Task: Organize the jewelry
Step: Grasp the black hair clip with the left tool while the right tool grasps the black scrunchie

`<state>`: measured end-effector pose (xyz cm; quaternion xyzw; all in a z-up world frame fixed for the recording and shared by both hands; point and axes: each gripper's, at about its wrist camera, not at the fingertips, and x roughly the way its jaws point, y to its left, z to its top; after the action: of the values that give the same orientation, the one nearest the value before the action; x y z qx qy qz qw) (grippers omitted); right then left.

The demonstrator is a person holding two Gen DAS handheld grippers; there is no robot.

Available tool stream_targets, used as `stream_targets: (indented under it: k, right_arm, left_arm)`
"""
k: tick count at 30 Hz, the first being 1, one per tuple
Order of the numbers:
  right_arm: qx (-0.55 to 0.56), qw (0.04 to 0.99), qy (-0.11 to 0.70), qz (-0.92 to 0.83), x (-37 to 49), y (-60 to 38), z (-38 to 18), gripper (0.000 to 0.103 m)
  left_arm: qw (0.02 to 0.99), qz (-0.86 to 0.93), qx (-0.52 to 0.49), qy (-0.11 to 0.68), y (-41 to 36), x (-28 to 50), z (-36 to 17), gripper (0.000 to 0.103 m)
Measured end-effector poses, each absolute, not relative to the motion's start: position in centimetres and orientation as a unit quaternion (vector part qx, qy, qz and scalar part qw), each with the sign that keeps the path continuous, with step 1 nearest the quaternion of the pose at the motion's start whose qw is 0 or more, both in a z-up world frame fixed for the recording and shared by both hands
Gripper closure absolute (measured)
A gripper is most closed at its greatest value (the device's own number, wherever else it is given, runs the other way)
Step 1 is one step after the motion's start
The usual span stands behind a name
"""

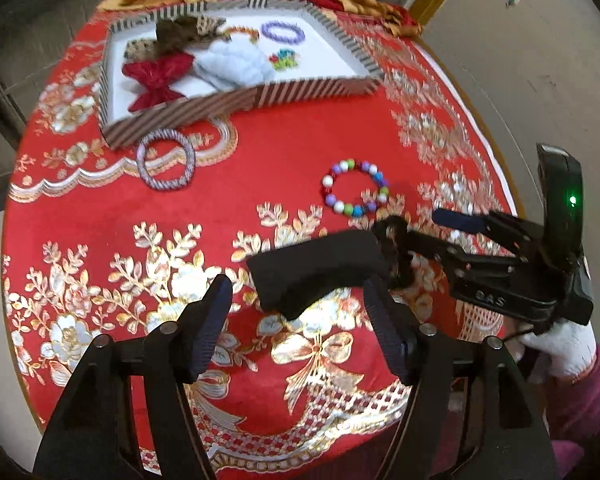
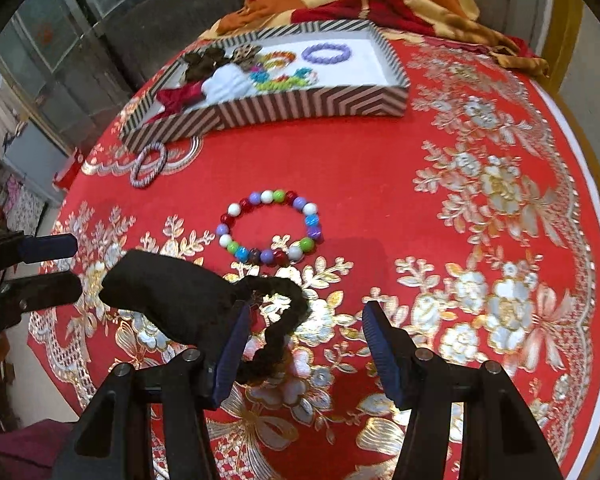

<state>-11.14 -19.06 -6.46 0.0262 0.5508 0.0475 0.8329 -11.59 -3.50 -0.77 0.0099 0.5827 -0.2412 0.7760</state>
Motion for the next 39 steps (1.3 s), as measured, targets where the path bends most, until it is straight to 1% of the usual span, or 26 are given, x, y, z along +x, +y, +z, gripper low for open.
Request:
stream_targets:
  k: [3, 6, 9, 10, 11, 19, 25, 26, 27, 28, 29, 30, 31, 32, 33, 39]
  right_arm:
    - [0.005, 0.830, 0.555, 0.052, -10.8, -18.2, -7.3, 0.054]
    - [-0.030, 0.830, 0.555, 0.051, -10.6, -17.2, -8.1, 0.064]
    - [-0.056, 0.830, 0.552, 0.054, -10.6, -16.8, -8.5, 0.082]
    - [-0.062, 0.830, 0.551, 0.054, -10.6, -16.9, -8.5, 0.087]
    - [-0.062, 0.829, 0.552, 0.055, -10.6, -17.0, -8.4, 0.090]
    - [-0.032, 0.824, 0.563, 0.063, -11.1, -19.5, -8.4, 0.091]
    - [-0.027, 0.825, 0.561, 0.064, -11.0, -19.5, -8.3, 0.091]
    - [-0.026, 0.825, 0.561, 0.065, -11.1, -19.5, -8.3, 0.091]
    - [-0.024, 0.825, 0.560, 0.066, -11.1, -19.6, -8.3, 0.091]
    - [-0.023, 0.826, 0.560, 0.068, -11.1, -19.6, -8.3, 0.091]
    - [-0.021, 0.826, 0.559, 0.068, -11.1, -19.7, -8.3, 0.091]
    - [-0.019, 0.827, 0.558, 0.068, -11.2, -19.8, -8.3, 0.091]
    - [-0.019, 0.827, 0.558, 0.068, -11.3, -19.8, -8.3, 0.091]
    - [-0.018, 0.827, 0.557, 0.068, -11.3, -19.8, -8.2, 0.095]
    - [-0.016, 0.828, 0.557, 0.069, -11.3, -19.9, -8.1, 0.096]
    - [-0.010, 0.839, 0.538, 0.079, -11.0, -20.1, -5.5, 0.096]
  left_arm:
    - [0.774, -0.230, 0.007, 0.591, -3.1, -11.2, -1.3, 0.035]
    - [0.766, -0.226, -0.022, 0.602, -2.7, -10.5, -1.7, 0.035]
    - [0.763, -0.219, -0.043, 0.607, -2.8, -9.9, -2.0, 0.035]
    - [0.763, -0.217, -0.046, 0.608, -2.9, -9.8, -2.1, 0.035]
    - [0.762, -0.215, -0.050, 0.609, -3.0, -9.6, -2.2, 0.034]
    - [0.734, -0.186, -0.114, 0.643, -3.3, -7.8, -4.4, 0.033]
    - [0.717, -0.174, -0.091, 0.669, -4.9, -7.8, -5.8, 0.035]
    - [0.720, -0.174, -0.085, 0.666, -5.1, -8.0, -5.9, 0.042]
    - [0.728, -0.173, -0.077, 0.659, -5.2, -8.2, -5.8, 0.059]
    - [0.730, -0.171, -0.071, 0.658, -5.2, -8.2, -5.9, 0.066]
    - [0.729, -0.172, -0.069, 0.659, -5.2, -8.2, -5.9, 0.076]
    - [0.730, -0.175, -0.071, 0.656, -5.1, -8.1, -5.9, 0.085]
    - [0.732, -0.177, -0.071, 0.654, -5.0, -8.1, -5.7, 0.088]
    - [0.734, -0.179, -0.072, 0.651, -4.9, -8.0, -5.5, 0.090]
    - [0.737, -0.183, -0.074, 0.647, -4.8, -8.0, -5.1, 0.091]
    - [0.756, -0.199, -0.066, 0.620, -4.9, -7.9, -2.5, 0.093]
